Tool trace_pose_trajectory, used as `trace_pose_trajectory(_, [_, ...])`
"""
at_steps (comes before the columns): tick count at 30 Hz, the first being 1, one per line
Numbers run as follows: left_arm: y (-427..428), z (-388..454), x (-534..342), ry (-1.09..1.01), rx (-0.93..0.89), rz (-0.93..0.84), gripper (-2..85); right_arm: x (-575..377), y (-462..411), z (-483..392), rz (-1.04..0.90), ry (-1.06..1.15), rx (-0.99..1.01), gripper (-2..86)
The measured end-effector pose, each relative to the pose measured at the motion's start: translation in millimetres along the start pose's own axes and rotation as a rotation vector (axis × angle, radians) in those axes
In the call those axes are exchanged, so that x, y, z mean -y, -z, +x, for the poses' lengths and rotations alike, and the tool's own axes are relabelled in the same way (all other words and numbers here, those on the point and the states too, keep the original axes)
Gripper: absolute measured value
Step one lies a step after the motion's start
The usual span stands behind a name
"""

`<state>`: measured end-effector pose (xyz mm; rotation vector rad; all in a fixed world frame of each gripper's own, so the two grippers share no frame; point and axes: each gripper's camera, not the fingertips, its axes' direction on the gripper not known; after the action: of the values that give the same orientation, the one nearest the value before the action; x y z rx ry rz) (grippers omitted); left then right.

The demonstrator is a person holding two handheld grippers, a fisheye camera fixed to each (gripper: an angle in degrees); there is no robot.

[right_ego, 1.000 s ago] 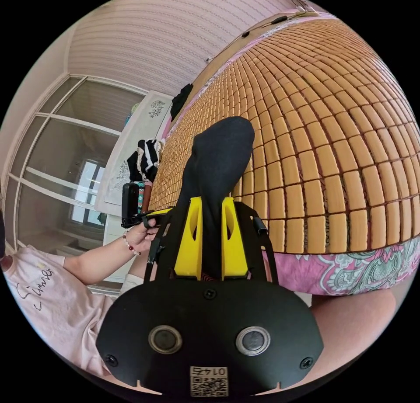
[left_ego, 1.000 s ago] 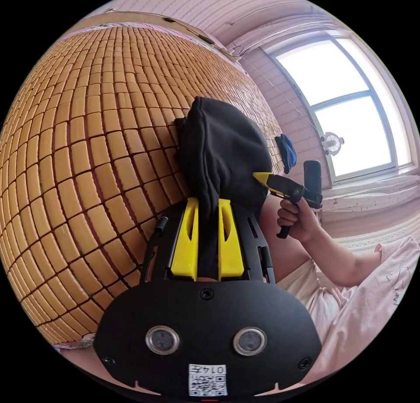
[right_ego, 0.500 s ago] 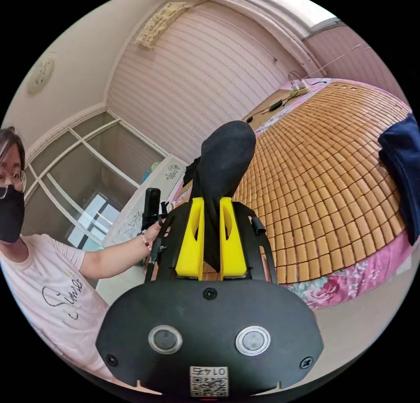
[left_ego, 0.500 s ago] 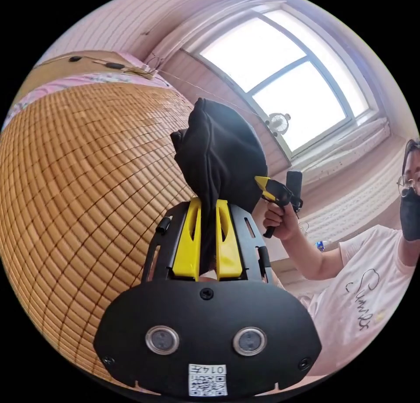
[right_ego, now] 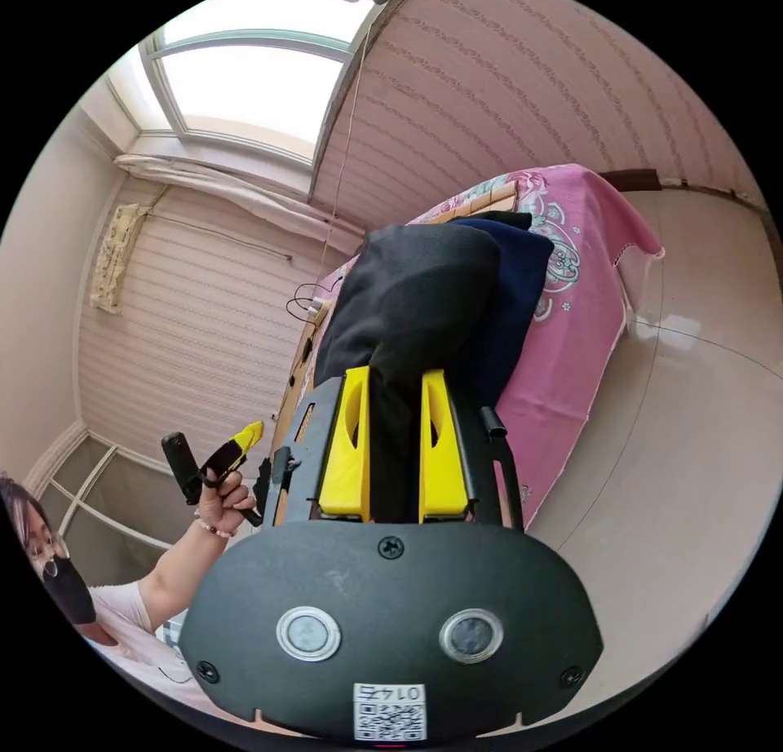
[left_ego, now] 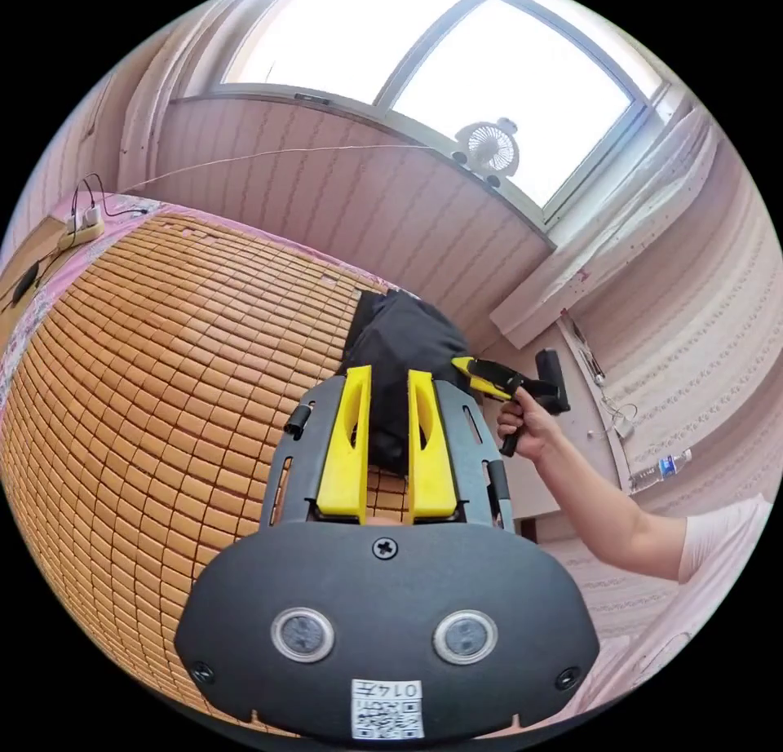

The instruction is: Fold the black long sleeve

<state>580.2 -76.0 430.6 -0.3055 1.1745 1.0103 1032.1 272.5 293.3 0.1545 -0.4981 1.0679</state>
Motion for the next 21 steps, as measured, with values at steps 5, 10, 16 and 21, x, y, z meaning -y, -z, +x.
trace_pose_trajectory(5, [58.2,44.1,-75.5,-0.067,0.095,0.007,6.6,-54.0,9.2,-12.4,0.008,0.014,-0.089,10.9])
trace_pose_trajectory(10, [177.3,118.8,-197.8,-0.096,0.351,0.1,5.7,-147.8,10.2,-93.7,-0.066,0.317,-0.23,10.5])
trace_pose_trajectory(16, [312.2,209.9,-374.9,0.166,0.858,0.216,4.6,-335.1,-79.5,-254.9,-0.394,0.914,-0.499,6.8])
trace_pose_trajectory(21, [397.0,283.5,-516.7,0.437,1.015,0.178,0.2,-501.5,-150.1,-372.8,-0.525,1.389,-0.379,0.1])
